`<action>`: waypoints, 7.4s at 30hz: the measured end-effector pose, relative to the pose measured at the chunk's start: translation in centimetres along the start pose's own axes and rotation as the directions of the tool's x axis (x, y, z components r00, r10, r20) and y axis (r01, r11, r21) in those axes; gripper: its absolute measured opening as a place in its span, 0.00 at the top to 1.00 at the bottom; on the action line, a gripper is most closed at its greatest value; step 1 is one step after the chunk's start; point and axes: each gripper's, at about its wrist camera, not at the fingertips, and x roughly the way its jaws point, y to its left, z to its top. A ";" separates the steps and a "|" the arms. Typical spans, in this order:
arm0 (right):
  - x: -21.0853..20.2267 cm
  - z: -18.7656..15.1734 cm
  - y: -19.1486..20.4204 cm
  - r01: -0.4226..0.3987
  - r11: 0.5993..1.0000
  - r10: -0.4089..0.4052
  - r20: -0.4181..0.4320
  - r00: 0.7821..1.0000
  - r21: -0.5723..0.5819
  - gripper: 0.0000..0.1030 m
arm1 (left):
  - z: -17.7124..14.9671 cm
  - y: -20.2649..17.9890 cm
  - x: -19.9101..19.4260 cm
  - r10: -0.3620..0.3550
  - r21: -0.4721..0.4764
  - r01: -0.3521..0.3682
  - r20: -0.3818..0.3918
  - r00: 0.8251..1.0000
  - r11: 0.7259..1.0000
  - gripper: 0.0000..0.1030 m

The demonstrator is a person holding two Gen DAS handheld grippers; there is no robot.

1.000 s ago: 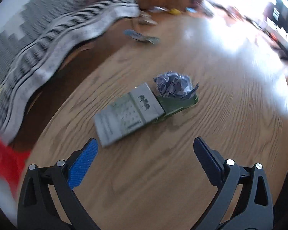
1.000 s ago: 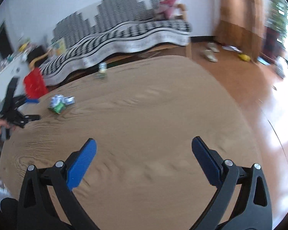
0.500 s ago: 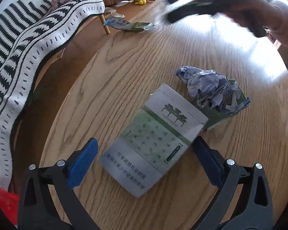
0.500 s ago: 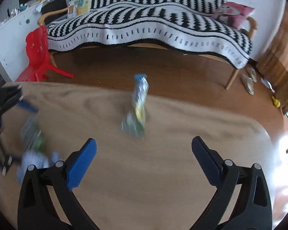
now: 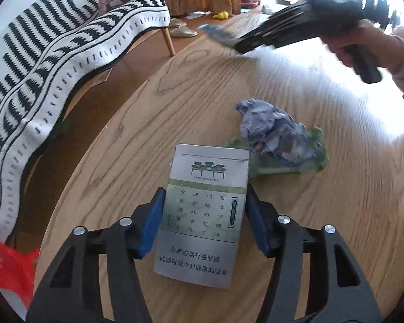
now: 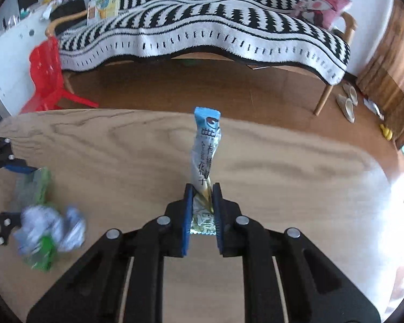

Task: Collect trash
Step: 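Carry the green-white box and blue-white wrapper to the black bin and release both, then move both grippers back over the table toward the remaining trash, then grasp the crumpled foil with the right gripper, then the green plastic tray with the left, then carry the green plastic tray and crumpled foil to the black bin and release both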

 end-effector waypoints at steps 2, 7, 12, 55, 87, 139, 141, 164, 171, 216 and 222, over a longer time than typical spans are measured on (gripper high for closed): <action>-2.6 -1.6 -0.2 -0.014 1.000 0.014 0.009 1.000 0.018 0.86 | -0.2 -0.9 -1.3 0.027 -0.006 -0.027 -0.010 1.000 1.000 0.45; -9.6 -5.0 0.5 -0.041 0.999 0.040 0.037 0.999 0.027 0.86 | -0.7 -2.5 -6.7 0.097 -0.058 -0.097 0.004 0.995 0.994 0.45; -16.0 -8.7 1.4 -0.069 0.996 0.064 0.089 0.994 0.053 0.86 | -2.2 -4.7 -11.4 0.161 -0.144 -0.159 -0.002 0.987 0.977 0.45; -31.6 -52.0 -10.5 0.044 0.871 -0.068 0.030 0.997 0.490 0.86 | 5.6 -47.7 -0.6 -0.397 -0.221 0.406 0.086 0.914 0.887 0.45; -29.7 -53.3 -12.9 0.118 0.843 -0.114 -0.039 0.993 0.525 0.12 | 6.0 -45.3 -3.2 -0.361 -0.336 0.407 0.193 0.912 0.849 0.06; -13.3 -10.4 5.2 -0.267 0.934 0.216 0.220 0.951 0.236 0.82 | 0.7 -7.2 -2.5 0.111 -0.756 -0.015 0.077 0.991 0.655 0.06; -14.4 -11.9 4.3 -0.278 0.920 0.216 0.236 0.947 0.276 0.82 | 1.0 -7.3 -2.4 0.082 -0.774 0.022 0.096 0.992 0.633 0.06; -18.8 -14.9 2.8 -0.270 0.908 0.172 0.302 0.938 0.321 0.82 | 3.2 -6.9 -1.1 0.214 -0.646 -0.156 0.012 0.977 0.747 0.67; -21.9 -15.2 2.1 -0.235 0.920 0.119 0.348 0.930 0.313 0.82 | 3.2 -8.7 -3.8 0.213 -0.632 -0.129 0.058 0.975 0.764 0.66; -35.2 -49.9 -10.7 0.053 0.764 -0.192 0.149 0.970 0.643 0.82 | 6.1 -48.0 -7.8 -0.220 -0.057 0.217 -0.043 0.975 0.974 0.66; -27.5 -57.8 -13.1 -0.026 0.652 -0.018 0.050 0.999 0.757 0.82 | 4.8 -52.6 1.9 -0.296 -0.061 0.290 -0.249 0.922 0.955 0.66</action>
